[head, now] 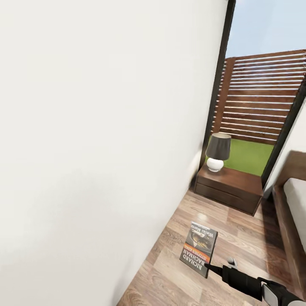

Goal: In the bedroom, move the book from the bed onto either nightstand, and place the two sandals side by side next to the bed.

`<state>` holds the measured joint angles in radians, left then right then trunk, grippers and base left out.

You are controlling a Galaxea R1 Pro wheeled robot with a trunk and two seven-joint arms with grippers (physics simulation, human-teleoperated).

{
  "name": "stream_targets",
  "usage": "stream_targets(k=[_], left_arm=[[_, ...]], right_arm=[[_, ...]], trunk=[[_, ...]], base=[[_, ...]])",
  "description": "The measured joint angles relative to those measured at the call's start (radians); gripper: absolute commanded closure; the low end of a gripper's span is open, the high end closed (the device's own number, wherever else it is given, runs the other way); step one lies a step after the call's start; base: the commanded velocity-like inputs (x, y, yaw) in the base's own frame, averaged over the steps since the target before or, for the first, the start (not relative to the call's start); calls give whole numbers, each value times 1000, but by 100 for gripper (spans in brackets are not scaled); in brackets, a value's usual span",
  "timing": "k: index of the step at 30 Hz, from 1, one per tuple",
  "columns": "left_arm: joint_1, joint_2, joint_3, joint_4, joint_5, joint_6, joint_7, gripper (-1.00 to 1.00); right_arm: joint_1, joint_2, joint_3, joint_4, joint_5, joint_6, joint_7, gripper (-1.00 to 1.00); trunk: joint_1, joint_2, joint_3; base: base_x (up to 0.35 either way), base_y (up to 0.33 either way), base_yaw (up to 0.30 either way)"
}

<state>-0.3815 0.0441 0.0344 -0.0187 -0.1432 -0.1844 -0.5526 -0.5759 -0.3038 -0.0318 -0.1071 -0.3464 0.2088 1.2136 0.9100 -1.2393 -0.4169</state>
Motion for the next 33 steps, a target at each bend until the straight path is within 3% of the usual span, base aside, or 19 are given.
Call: stream_targets(k=[33], left_arm=[[0, 0, 0, 0, 0, 0, 0, -100]], right_arm=[[0, 0, 0, 0, 0, 0, 0, 100]], trunk=[[0, 0, 0]], base=[[0, 0, -282]])
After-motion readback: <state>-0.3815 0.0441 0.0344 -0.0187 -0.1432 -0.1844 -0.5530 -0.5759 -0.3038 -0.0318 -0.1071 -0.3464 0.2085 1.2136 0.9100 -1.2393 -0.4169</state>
